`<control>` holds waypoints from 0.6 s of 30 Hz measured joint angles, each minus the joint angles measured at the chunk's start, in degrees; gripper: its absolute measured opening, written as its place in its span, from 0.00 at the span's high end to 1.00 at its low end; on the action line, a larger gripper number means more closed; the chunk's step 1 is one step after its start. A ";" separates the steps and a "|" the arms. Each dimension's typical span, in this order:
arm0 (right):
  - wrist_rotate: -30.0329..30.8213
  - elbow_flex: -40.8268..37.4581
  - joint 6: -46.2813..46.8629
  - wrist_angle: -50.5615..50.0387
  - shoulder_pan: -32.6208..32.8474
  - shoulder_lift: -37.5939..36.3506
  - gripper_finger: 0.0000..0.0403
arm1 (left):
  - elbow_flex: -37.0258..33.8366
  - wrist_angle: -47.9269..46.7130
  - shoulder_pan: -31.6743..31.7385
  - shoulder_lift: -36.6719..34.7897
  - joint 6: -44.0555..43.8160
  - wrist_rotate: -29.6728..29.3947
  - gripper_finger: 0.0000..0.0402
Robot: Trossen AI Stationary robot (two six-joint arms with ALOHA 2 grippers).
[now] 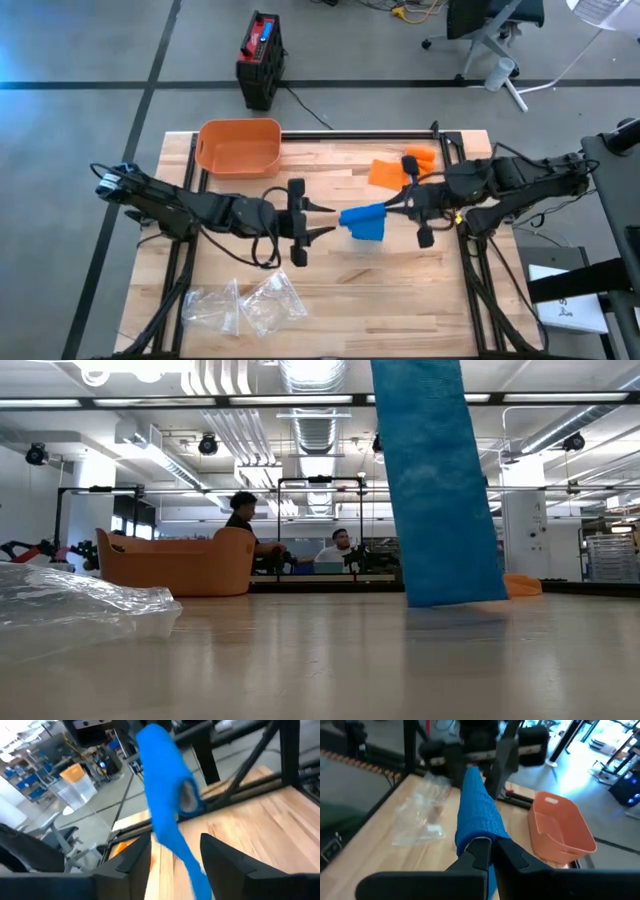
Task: Roll bandage
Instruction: Roll the blue bandage
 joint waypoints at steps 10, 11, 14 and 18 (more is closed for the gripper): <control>0.07 0.00 3.85 2.34 -0.01 -0.52 0.99 | -8.71 25.91 1.56 0.80 1.56 4.12 0.43; -0.02 0.00 3.83 2.85 0.01 -0.19 0.99 | -8.99 26.28 2.17 1.11 1.08 4.08 0.42; -1.66 0.00 3.81 3.78 0.01 1.00 0.99 | -9.17 26.30 3.83 1.98 0.33 4.26 0.39; -1.97 0.00 3.79 5.16 0.01 1.69 0.99 | -8.81 26.88 5.28 2.91 -0.50 6.98 0.37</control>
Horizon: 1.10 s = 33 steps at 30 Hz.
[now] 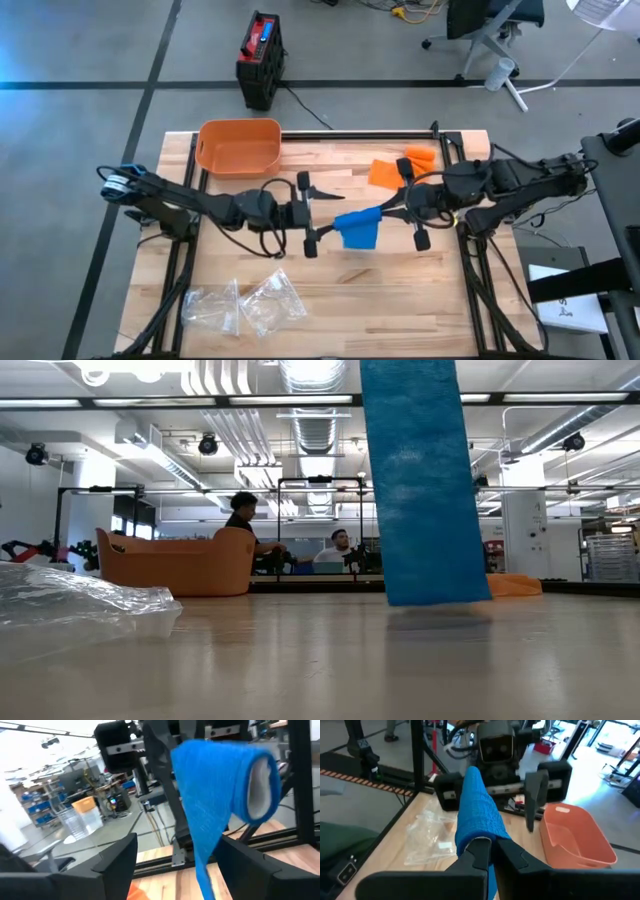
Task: Roll bandage
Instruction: Roll the blue bandage
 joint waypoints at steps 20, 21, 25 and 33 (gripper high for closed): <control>-4.19 -0.15 4.93 -2.80 0.26 0.51 0.99 | 6.74 -4.28 0.52 -1.50 9.83 -9.84 1.00; -4.00 -0.31 5.38 -3.00 0.24 0.50 0.99 | 7.37 -4.93 0.52 -2.35 10.29 -9.89 1.00; -3.81 -0.96 7.03 -3.09 0.26 0.56 0.99 | 9.25 -6.86 0.31 -4.84 12.28 -10.01 1.00; -3.75 -2.38 7.81 -2.63 0.24 0.55 0.99 | 9.65 -7.98 0.12 -7.23 13.48 -9.95 1.00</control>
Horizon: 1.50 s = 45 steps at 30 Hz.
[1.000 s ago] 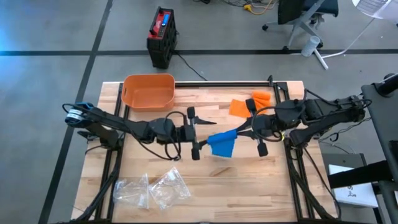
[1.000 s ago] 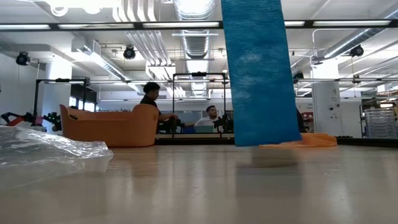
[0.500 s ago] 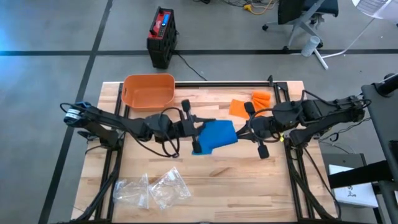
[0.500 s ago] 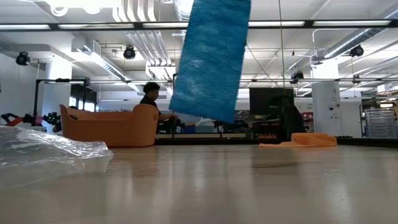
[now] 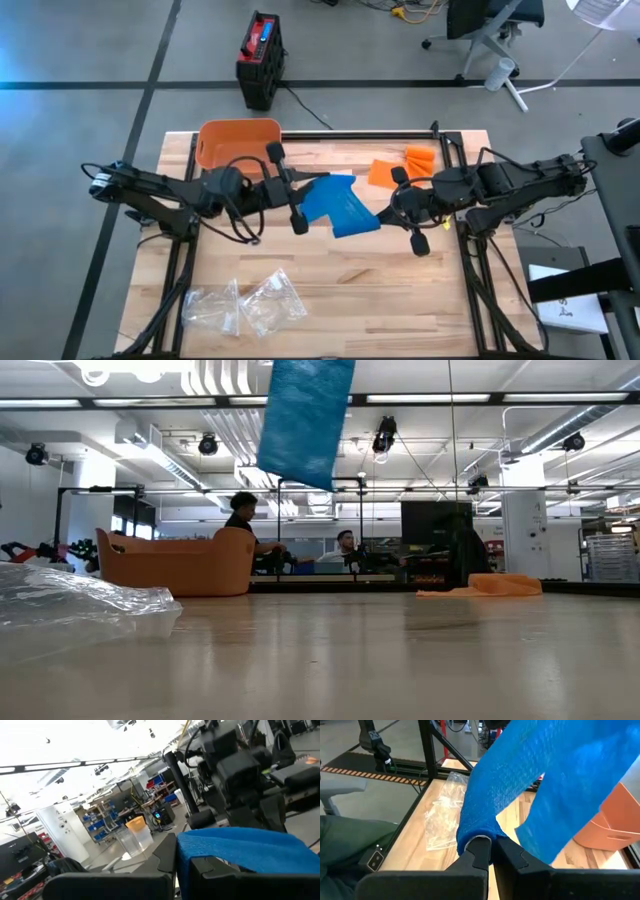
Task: Roll bandage
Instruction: Roll the blue bandage
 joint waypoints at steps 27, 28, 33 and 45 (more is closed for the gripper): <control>12.30 -0.11 1.28 -0.43 0.02 -0.04 0.99 | 17.64 -19.74 -3.29 -0.09 -9.75 6.85 1.00; 12.94 -0.11 1.66 -0.54 0.02 -0.04 0.99 | 17.73 -20.02 -3.74 -0.09 -9.75 7.13 1.00; 15.95 -0.11 5.58 -0.58 -0.29 -0.04 0.99 | 17.73 -20.21 -5.79 -0.09 -9.72 7.56 1.00; 16.16 -0.13 11.88 -0.64 -1.95 0.09 0.99 | 17.73 -20.06 -8.85 0.09 -8.31 7.52 1.00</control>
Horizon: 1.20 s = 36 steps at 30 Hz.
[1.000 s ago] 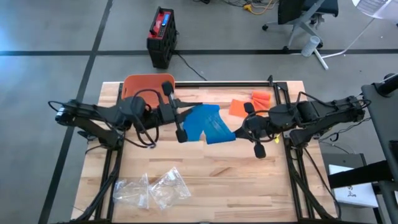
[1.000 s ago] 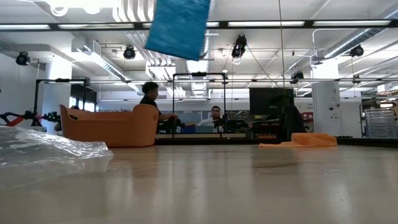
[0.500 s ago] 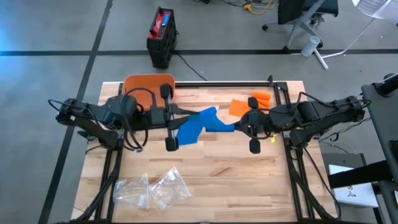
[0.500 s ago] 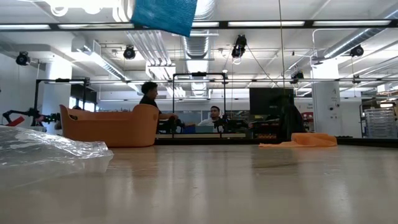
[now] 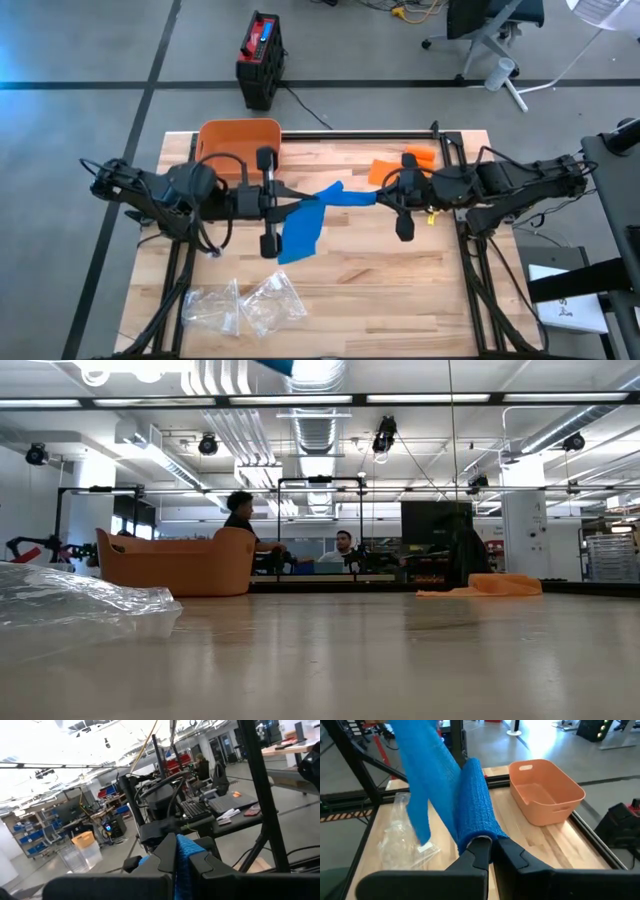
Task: Roll bandage
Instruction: Roll the blue bandage
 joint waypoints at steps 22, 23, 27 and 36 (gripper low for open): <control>2.45 0.24 5.63 -0.21 -2.74 0.17 0.99 | 0.09 1.48 -0.57 -0.48 -6.83 3.74 1.00; 2.38 0.21 6.35 -0.22 -3.08 0.15 0.99 | 0.09 1.47 -0.57 -0.28 -7.99 4.45 1.00; 0.31 0.04 2.94 0.09 -3.16 0.15 0.99 | 0.09 0.70 -0.61 -0.17 -7.87 1.23 1.00; -7.32 -0.09 -9.73 1.68 -0.98 0.35 0.99 | 0.09 -0.06 2.28 -1.27 -2.46 -8.52 1.00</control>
